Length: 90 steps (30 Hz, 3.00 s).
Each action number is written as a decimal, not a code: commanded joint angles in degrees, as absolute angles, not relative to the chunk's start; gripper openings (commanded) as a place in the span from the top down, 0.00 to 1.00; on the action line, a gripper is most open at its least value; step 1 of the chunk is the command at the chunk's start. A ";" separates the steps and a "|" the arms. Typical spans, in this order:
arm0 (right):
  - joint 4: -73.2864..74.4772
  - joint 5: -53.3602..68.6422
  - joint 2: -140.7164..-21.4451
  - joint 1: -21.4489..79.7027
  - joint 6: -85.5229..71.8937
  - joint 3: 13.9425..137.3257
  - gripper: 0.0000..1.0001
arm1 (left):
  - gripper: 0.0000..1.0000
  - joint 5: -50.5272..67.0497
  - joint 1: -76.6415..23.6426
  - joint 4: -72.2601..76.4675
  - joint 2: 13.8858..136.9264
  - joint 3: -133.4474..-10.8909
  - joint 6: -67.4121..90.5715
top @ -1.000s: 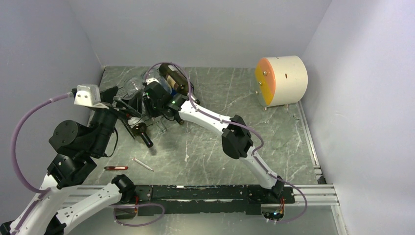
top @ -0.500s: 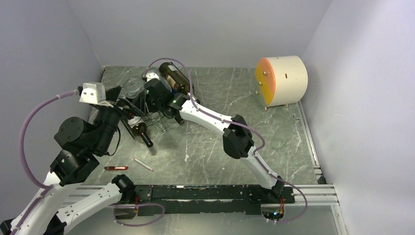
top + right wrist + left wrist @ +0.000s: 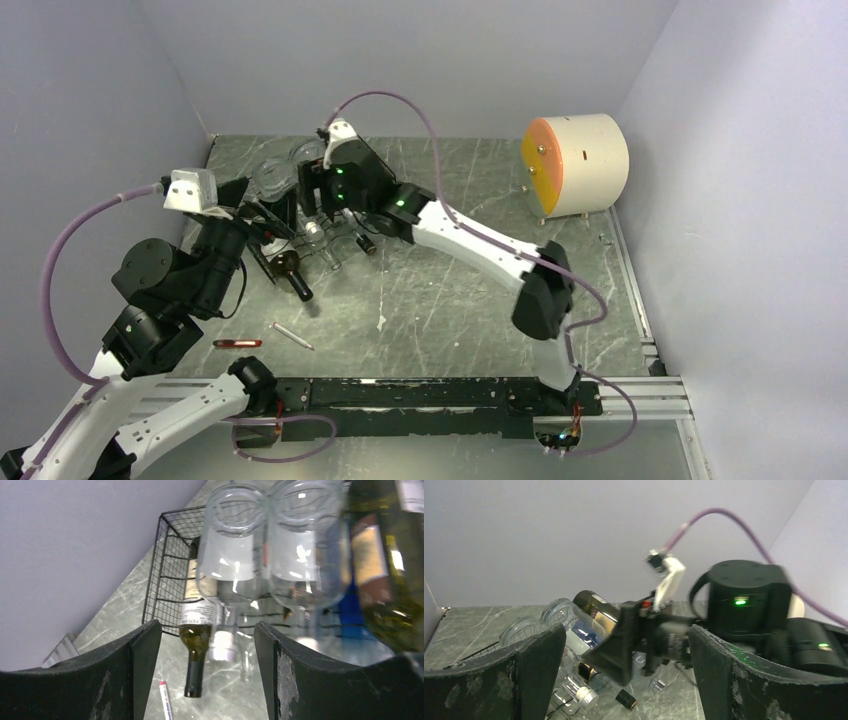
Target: Put the wine bottle on the wine rack
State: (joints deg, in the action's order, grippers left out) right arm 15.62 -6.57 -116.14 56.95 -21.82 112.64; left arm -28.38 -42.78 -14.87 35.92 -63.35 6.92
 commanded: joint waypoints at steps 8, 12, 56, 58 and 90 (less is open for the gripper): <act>17.19 -27.33 -86.42 50.01 -17.94 87.58 0.27 | 0.04 -26.49 -42.82 -13.74 36.46 -61.92 8.65; 22.20 -34.79 -77.17 43.16 -16.25 81.74 0.24 | 0.04 -25.73 -42.83 -13.93 37.75 -61.70 9.01; 38.10 -45.67 -53.44 9.05 -28.35 53.86 0.70 | 0.04 -19.88 -42.84 -11.88 47.00 -60.38 11.85; 37.92 -43.85 -53.62 8.98 -27.04 54.84 0.81 | 0.04 -19.59 -42.78 -10.91 47.34 -59.43 11.84; 24.37 20.65 -57.45 9.09 -18.94 59.76 1.00 | 0.04 14.96 -50.40 26.67 78.93 -47.79 10.12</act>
